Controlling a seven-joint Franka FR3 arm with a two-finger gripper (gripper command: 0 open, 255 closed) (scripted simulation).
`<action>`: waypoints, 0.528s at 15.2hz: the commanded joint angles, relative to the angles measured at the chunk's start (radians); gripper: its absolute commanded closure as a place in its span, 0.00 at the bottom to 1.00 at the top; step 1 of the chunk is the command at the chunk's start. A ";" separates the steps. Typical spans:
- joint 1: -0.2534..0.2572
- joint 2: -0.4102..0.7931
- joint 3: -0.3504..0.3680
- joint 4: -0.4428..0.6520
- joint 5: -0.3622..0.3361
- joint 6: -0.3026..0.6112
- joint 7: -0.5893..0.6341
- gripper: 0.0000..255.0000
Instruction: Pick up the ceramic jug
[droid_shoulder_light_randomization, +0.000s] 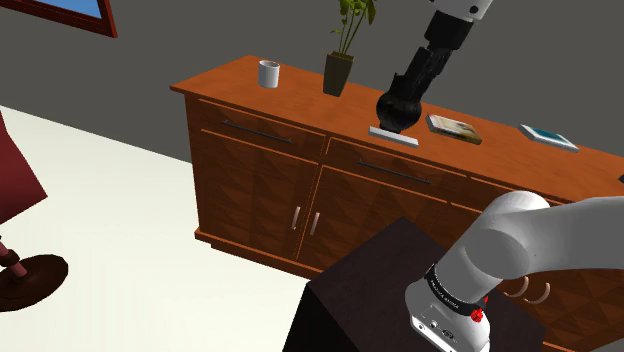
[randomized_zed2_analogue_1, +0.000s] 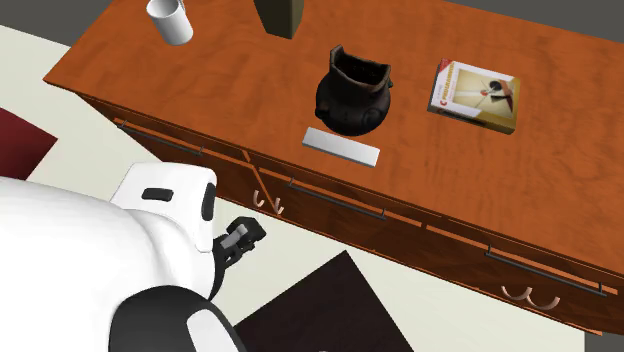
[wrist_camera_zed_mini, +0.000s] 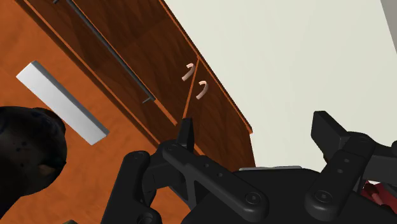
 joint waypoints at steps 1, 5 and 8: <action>0.000 0.000 0.000 0.000 0.000 0.000 0.000 0.00; -0.021 0.095 -0.072 0.052 -0.043 0.039 -0.074 0.00; -0.033 0.173 -0.125 0.102 -0.066 0.066 -0.129 0.00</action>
